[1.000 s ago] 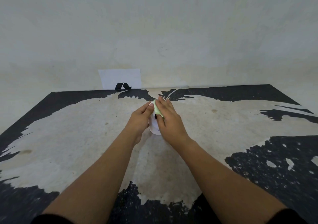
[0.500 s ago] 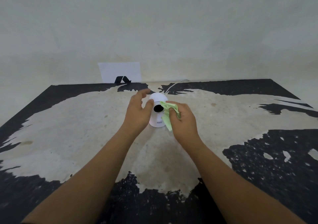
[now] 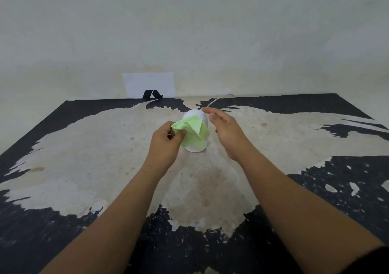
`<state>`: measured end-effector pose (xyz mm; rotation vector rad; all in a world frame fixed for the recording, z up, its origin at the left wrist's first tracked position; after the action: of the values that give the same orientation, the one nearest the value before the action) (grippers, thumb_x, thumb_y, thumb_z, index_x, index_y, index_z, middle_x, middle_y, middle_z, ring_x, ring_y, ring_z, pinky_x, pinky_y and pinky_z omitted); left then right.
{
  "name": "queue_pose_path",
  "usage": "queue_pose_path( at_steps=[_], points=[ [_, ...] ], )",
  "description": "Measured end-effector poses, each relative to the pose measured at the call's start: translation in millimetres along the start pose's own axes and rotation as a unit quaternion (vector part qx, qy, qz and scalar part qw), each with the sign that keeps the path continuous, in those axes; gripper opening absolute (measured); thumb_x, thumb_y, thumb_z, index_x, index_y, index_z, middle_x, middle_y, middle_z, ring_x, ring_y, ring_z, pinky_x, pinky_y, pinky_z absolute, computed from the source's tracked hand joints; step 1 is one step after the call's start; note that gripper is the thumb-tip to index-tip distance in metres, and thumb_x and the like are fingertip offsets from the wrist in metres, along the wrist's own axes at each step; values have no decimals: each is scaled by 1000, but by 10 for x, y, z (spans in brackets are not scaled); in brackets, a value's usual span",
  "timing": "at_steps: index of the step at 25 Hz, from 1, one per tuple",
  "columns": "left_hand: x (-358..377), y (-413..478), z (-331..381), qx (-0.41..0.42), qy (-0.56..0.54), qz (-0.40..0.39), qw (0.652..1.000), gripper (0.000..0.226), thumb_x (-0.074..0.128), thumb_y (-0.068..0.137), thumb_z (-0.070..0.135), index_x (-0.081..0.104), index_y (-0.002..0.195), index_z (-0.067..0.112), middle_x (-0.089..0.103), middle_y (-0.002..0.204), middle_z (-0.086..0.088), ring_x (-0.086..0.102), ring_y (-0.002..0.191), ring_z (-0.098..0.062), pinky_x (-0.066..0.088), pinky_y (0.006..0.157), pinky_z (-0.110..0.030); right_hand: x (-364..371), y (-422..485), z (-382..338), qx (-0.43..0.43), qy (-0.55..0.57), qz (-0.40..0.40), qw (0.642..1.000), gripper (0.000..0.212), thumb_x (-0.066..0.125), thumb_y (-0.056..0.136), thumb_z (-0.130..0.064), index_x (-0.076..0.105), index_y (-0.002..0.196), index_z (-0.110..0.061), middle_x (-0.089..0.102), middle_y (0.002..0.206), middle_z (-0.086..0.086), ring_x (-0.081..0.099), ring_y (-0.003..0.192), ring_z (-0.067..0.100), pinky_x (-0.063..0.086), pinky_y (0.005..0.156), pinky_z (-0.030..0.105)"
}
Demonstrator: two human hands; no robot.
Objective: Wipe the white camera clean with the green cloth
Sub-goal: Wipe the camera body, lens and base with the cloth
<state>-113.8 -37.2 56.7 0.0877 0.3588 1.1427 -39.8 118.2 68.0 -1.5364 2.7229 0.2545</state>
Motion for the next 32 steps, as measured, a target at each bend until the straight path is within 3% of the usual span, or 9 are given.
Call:
queue_pose_path(
  at_steps=[3, 6, 9, 12, 17, 21, 24, 28, 32],
  points=[
    [12, 65, -78, -3, 33, 32, 999, 9, 59, 86, 13, 59, 79, 6, 43, 64, -3, 44, 64, -22, 48, 65, -47, 106, 163, 11, 14, -53, -66, 996, 36, 40, 96, -17, 61, 121, -32, 53, 130, -14, 51, 118, 6, 43, 95, 26],
    [97, 110, -114, -12, 8, 50, 999, 4, 58, 84, 11, 59, 81, 10, 44, 64, -5, 48, 67, -27, 53, 75, -55, 114, 213, 68, 14, -69, -58, 996, 42, 40, 93, -12, 60, 123, -33, 50, 140, -9, 48, 125, 14, 40, 107, 40],
    [149, 84, -110, -34, -38, 121, 991, 15, 62, 81, 13, 52, 90, 19, 57, 76, 0, 62, 71, -15, 53, 70, -37, 97, 221, 111, 8, -54, -58, 997, 45, 39, 93, -8, 58, 127, -32, 43, 145, -8, 44, 129, 14, 38, 110, 42],
    [232, 3, -105, -10, -44, 170, 984, 18, 65, 79, 14, 49, 78, 22, 56, 77, 7, 54, 63, 6, 41, 61, -16, 93, 229, 123, -1, -67, -66, 996, 50, 37, 91, -4, 56, 129, -30, 39, 148, -6, 42, 131, 15, 37, 110, 43],
    [411, -52, -28, 114, 95, 99, 984, 20, 67, 79, 6, 63, 98, 10, 52, 102, -4, 56, 86, -13, 42, 78, -16, 81, 221, 131, -4, -79, -72, 994, 53, 36, 90, 0, 55, 130, -29, 37, 150, -2, 35, 136, 13, 32, 113, 42],
    [513, -124, 45, 242, 271, 12, 932, 30, 62, 79, -3, 66, 109, 1, 55, 97, -19, 52, 87, -33, 48, 72, -38, 76, 192, 111, -11, -111, -77, 991, 54, 36, 90, -1, 51, 134, -30, 34, 150, -1, 31, 136, 10, 25, 116, 34],
    [453, -151, 27, 294, 305, 10, 906, 37, 59, 80, -1, 62, 116, -2, 58, 105, -26, 56, 91, -40, 52, 78, -43, 72, 183, 108, -16, -124, -84, 989, 53, 37, 92, -2, 49, 135, -30, 33, 150, -2, 31, 136, 9, 25, 116, 33],
    [462, -198, -93, 325, 375, -5, 868, 49, 47, 91, 15, 43, 136, -3, 40, 139, -35, 41, 127, -48, 31, 108, -46, 71, 190, 96, -14, -101, -86, 991, 51, 36, 93, 1, 51, 133, -27, 35, 146, -1, 37, 133, 12, 35, 112, 39],
    [592, -192, -258, 260, 455, -72, 849, 67, 36, 95, 41, 13, 148, 8, 0, 157, -11, 0, 145, -33, 8, 116, -49, 58, 189, 97, -17, -116, -86, 989, 54, 35, 92, 2, 51, 135, -27, 34, 146, -2, 37, 132, 11, 36, 111, 40]
  ],
)
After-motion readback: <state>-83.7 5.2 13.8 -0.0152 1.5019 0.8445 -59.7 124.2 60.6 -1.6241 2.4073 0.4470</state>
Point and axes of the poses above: each hand's wrist, its own y-axis towards the middle knuckle, its own x-axis out of the palm, z = x × y, the point moved 5 cm from there along y, towards the middle knuckle
